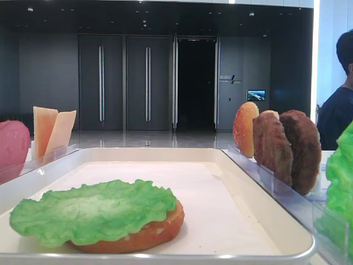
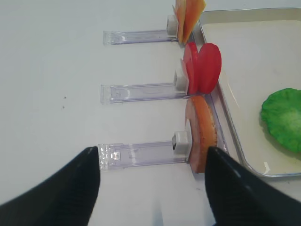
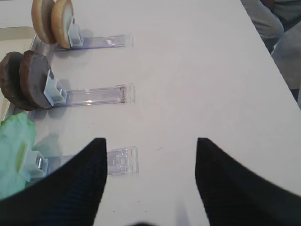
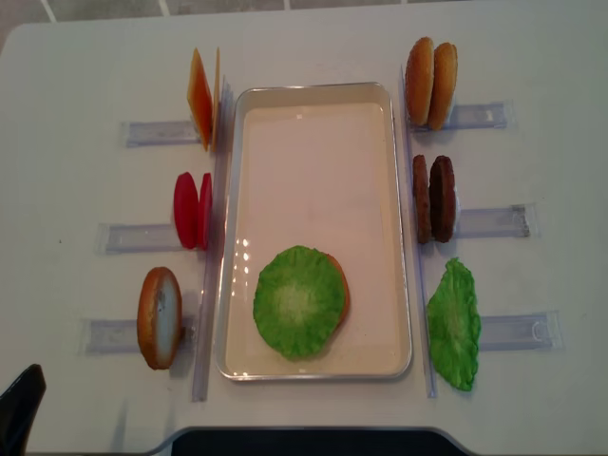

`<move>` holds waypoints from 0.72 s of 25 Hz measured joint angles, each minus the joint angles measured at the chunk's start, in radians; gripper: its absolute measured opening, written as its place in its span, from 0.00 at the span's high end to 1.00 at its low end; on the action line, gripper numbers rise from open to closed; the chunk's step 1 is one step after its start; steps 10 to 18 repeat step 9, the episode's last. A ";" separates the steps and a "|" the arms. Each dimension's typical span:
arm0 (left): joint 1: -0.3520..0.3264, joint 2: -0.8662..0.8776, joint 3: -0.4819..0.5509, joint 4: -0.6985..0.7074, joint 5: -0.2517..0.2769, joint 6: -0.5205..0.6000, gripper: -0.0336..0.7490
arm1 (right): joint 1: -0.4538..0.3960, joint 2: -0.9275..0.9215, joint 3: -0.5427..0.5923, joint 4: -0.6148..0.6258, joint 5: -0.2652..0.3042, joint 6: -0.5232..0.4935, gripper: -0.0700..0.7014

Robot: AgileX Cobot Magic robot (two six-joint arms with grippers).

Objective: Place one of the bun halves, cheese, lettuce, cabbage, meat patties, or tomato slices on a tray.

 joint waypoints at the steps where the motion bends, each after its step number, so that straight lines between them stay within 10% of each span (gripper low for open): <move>1: 0.000 0.000 0.000 0.000 0.000 0.000 0.27 | 0.000 0.000 0.000 0.000 0.000 0.000 0.36; 18: 0.000 0.000 0.000 0.000 0.000 -0.010 0.27 | 0.000 0.000 0.000 0.000 0.000 -0.001 0.36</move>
